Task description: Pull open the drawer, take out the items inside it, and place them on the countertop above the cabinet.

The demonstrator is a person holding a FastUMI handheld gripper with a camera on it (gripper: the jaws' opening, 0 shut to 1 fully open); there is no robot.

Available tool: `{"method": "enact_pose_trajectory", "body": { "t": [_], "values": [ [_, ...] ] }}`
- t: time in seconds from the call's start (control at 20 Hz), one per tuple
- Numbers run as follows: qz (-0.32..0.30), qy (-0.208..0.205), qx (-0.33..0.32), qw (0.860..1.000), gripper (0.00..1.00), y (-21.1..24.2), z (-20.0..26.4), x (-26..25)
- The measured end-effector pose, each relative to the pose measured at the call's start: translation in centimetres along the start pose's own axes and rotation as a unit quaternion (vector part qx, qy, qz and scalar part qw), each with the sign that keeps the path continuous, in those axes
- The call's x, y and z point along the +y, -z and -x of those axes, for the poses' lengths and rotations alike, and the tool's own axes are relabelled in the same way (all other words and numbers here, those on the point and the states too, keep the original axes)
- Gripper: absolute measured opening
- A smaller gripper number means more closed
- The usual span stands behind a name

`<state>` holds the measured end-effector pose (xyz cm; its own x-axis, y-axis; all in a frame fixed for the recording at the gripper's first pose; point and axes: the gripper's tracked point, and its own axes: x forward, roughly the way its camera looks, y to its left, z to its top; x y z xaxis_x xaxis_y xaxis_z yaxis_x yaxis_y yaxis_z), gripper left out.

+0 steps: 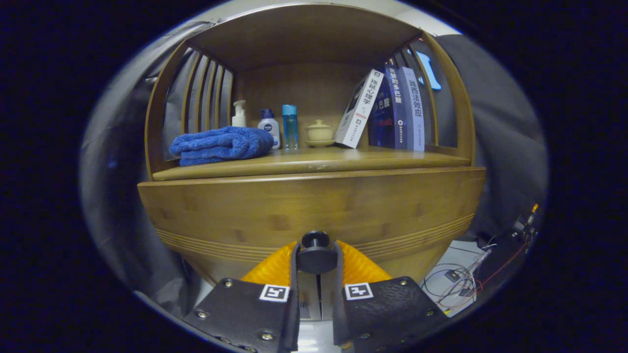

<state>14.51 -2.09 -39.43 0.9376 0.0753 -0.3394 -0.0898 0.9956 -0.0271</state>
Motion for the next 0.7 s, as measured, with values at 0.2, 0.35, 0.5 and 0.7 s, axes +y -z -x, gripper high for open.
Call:
{"method": "enact_pose_trajectory", "body": {
  "t": [0.2,0.35,0.5,0.7],
  "values": [
    [0.002,0.000,-0.001,1.000,0.27,1.1,3.9,-0.4],
    [-0.001,-0.001,-0.007,1.000,0.27,1.8,6.9,-0.6],
    [-0.002,-0.002,-0.007,1.000,0.27,2.9,9.6,-0.7],
    [-0.002,-0.009,-0.015,1.000,0.27,4.5,12.8,-0.6]
  ]
}}
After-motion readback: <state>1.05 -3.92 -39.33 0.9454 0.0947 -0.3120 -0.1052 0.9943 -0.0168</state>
